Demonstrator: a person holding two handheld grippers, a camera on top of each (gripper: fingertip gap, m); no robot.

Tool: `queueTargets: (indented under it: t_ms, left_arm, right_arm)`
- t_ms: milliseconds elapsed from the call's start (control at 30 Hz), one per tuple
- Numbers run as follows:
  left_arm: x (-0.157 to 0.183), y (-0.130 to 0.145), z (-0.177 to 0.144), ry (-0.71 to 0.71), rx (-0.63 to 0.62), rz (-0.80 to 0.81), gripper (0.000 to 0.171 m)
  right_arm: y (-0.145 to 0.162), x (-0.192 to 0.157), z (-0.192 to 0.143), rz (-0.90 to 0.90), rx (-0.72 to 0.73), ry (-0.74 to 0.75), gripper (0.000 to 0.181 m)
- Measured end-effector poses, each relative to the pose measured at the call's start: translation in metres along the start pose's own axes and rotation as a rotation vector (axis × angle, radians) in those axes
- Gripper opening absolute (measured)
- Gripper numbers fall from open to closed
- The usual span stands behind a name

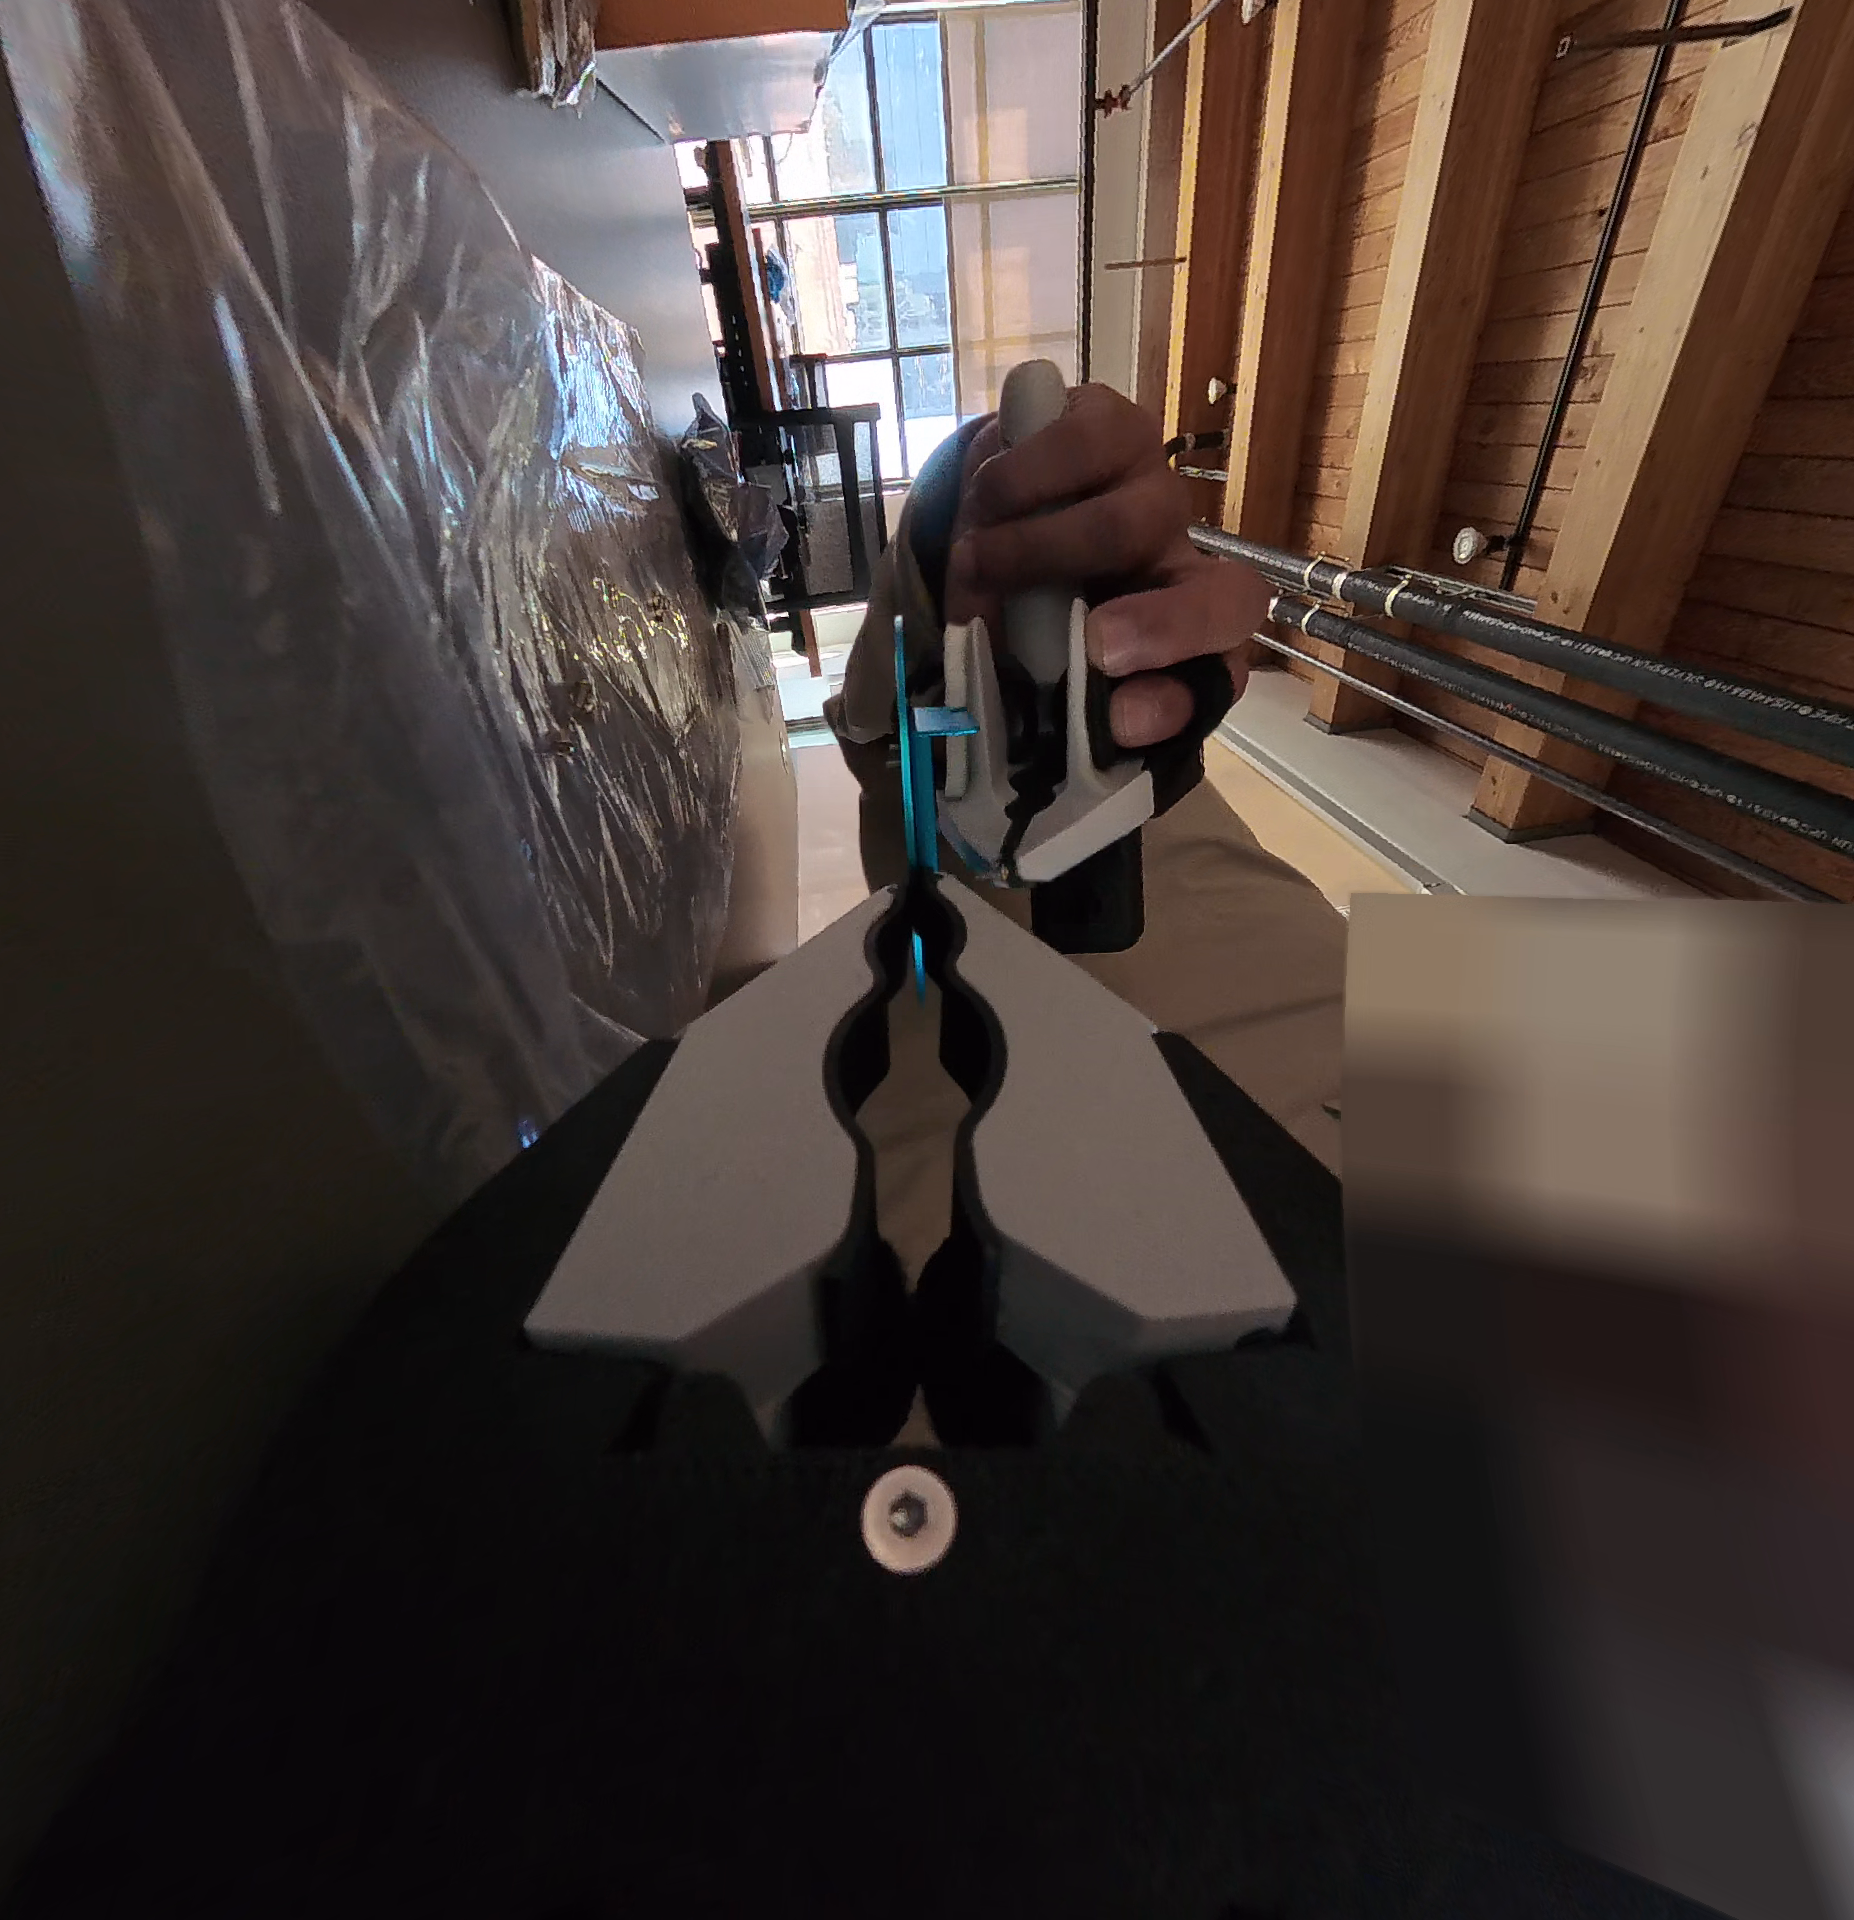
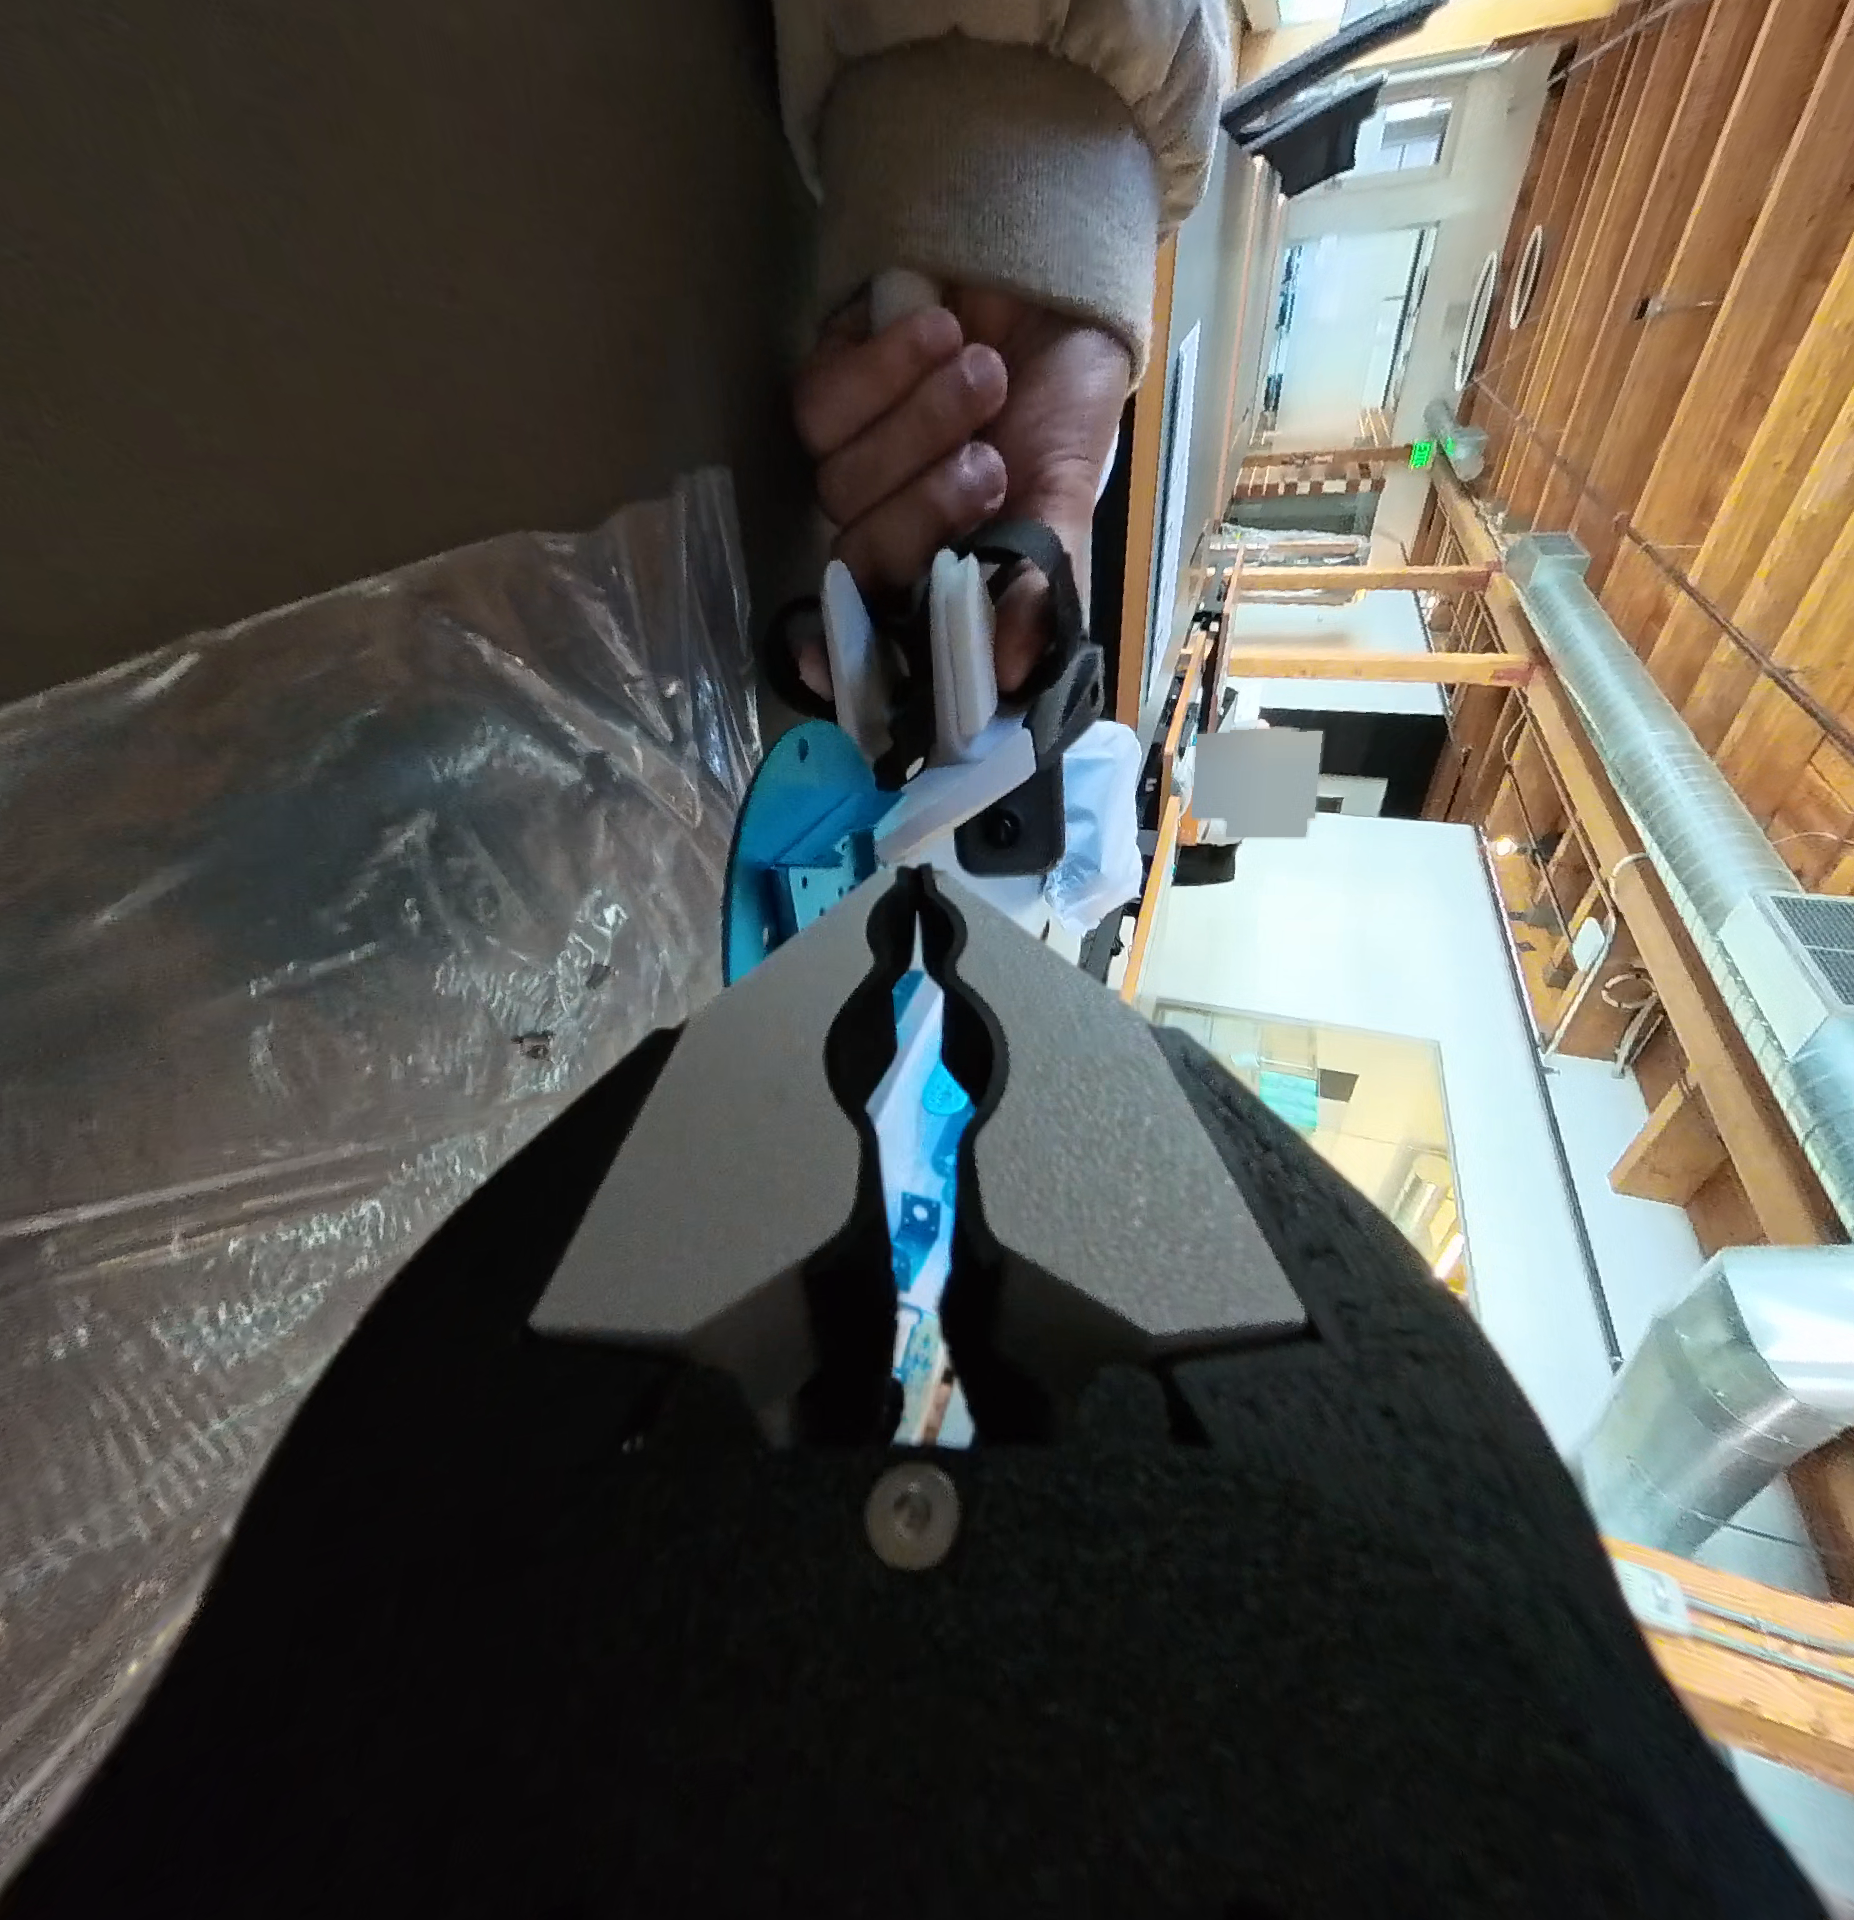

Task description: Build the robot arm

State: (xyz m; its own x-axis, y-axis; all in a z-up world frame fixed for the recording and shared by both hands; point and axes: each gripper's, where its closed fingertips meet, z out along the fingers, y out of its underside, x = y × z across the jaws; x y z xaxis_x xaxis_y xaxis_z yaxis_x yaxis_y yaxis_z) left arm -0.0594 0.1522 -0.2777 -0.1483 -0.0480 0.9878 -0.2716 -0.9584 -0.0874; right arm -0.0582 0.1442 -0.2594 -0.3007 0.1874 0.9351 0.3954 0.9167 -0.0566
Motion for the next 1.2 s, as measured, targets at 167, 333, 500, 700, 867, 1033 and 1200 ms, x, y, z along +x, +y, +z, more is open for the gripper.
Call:
queueTargets:
  t_ms: [167,333,500,700,867,1033,1200]
  left_arm:
    - [-0.001,0.000,-0.001,-0.014,-0.002,0.012,0.000]
    - [-0.003,0.000,0.000,-0.026,-0.003,0.015,0.000]
    - [-0.003,0.001,0.001,-0.029,-0.008,0.018,0.000]
    - [-0.002,0.000,0.000,-0.023,-0.003,0.013,0.000]
    - [-0.002,0.000,0.000,-0.023,-0.001,0.014,0.000]
    - [-0.001,0.002,0.001,-0.017,-0.014,0.016,0.000]
    - [0.000,0.006,0.002,-0.009,-0.040,0.017,0.000]
  right_arm:
    - [-0.002,-0.006,0.005,0.038,0.021,-0.042,0.000]
    - [0.001,-0.012,0.006,0.046,0.009,-0.090,0.000]
    - [0.001,-0.014,0.006,0.098,0.011,-0.131,0.000]
    - [0.002,-0.014,0.006,0.183,0.012,-0.169,0.000]
    - [0.002,-0.012,0.006,0.227,0.003,-0.176,0.000]
    - [-0.004,-0.003,0.001,0.699,0.004,-0.336,0.000]
    - [-0.031,-0.018,-0.014,0.956,0.079,-0.709,0.040]
